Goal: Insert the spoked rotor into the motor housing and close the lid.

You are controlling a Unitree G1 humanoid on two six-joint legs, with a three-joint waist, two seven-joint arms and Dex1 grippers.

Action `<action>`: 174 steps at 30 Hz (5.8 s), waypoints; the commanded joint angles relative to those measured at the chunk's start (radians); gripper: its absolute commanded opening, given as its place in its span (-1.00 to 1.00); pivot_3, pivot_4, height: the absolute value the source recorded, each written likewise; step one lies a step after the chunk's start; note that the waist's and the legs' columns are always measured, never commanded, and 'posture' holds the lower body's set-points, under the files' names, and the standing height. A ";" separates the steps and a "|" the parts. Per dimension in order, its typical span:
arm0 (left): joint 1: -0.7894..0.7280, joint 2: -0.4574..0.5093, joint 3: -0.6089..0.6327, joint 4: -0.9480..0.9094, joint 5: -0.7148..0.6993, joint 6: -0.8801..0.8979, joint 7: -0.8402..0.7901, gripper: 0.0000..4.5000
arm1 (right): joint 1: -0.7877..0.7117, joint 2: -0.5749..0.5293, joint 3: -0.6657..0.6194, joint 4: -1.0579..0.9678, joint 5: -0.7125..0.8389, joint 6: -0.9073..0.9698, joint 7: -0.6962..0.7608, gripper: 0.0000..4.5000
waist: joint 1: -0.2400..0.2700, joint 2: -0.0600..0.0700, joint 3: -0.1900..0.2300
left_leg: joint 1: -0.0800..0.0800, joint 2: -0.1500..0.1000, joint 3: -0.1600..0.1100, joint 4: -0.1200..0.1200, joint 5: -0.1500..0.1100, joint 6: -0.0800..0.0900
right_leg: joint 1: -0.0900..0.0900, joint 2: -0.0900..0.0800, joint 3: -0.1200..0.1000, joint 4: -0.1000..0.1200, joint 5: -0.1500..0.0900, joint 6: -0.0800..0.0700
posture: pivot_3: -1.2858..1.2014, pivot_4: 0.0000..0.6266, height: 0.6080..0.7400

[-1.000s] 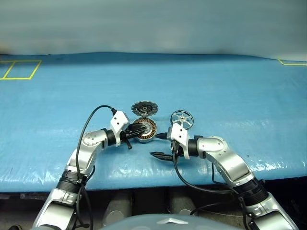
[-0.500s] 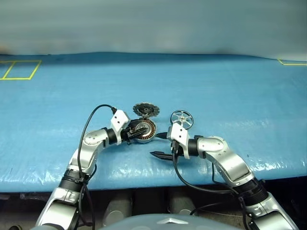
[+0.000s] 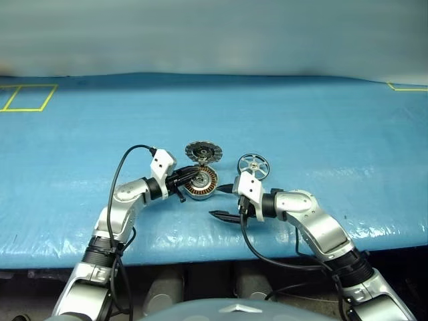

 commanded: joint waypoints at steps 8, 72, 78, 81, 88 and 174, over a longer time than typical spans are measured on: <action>-0.018 0.027 -0.028 -0.030 0.031 0.032 -0.003 -0.98 | -0.001 0.015 0.000 -0.020 -0.006 -0.028 -0.002 0.65 | 0.000 0.000 0.000 | 0.000 0.000 0.000 0.000 0.000 0.000 | 0.000 0.000 0.000 0.000 0.000 0.000 | 0.03 -0.52 1.00; 0.054 0.043 -0.019 -0.118 0.007 0.037 0.017 -0.98 | -0.014 0.042 0.006 0.014 -0.053 -0.060 -0.013 0.65 | -0.004 0.000 0.000 | 0.001 0.000 0.000 0.001 0.000 0.000 | 0.000 0.000 0.000 0.001 0.000 0.000 | 0.03 -0.52 1.00; 0.011 0.007 0.070 -0.177 -0.094 0.059 0.043 -0.98 | -0.020 0.048 0.010 0.023 -0.054 -0.066 -0.008 0.65 | -0.003 0.000 0.000 | 0.000 0.000 0.000 0.001 0.000 0.000 | 0.000 0.000 0.000 0.002 0.000 0.000 | 0.03 -0.52 1.00; -0.008 0.008 0.087 -0.190 -0.108 0.063 0.042 -0.98 | -0.022 0.051 0.011 0.025 -0.053 -0.068 -0.007 0.65 | -0.003 0.000 0.000 | 0.000 0.000 0.000 0.001 0.000 0.000 | 0.000 0.000 0.000 0.002 0.000 0.000 | 0.03 -0.52 1.00; 0.000 0.026 0.033 -0.194 -0.085 0.102 0.011 -0.98 | -0.019 0.055 0.011 0.025 -0.060 -0.070 -0.006 0.65 | -0.003 0.000 0.000 | 0.000 0.000 0.000 0.001 0.000 0.000 | 0.000 0.000 0.000 0.001 0.001 -0.001 | 0.03 -0.52 1.00; 0.376 0.009 0.052 -0.350 -0.078 0.016 0.119 -0.98 | -0.041 -0.033 -0.220 -0.060 -0.140 0.216 -0.306 0.65 | 0.005 0.000 0.000 | 0.000 0.000 0.001 0.000 0.000 0.001 | 0.000 0.000 0.001 0.000 0.000 -0.001 | 0.03 -0.52 1.00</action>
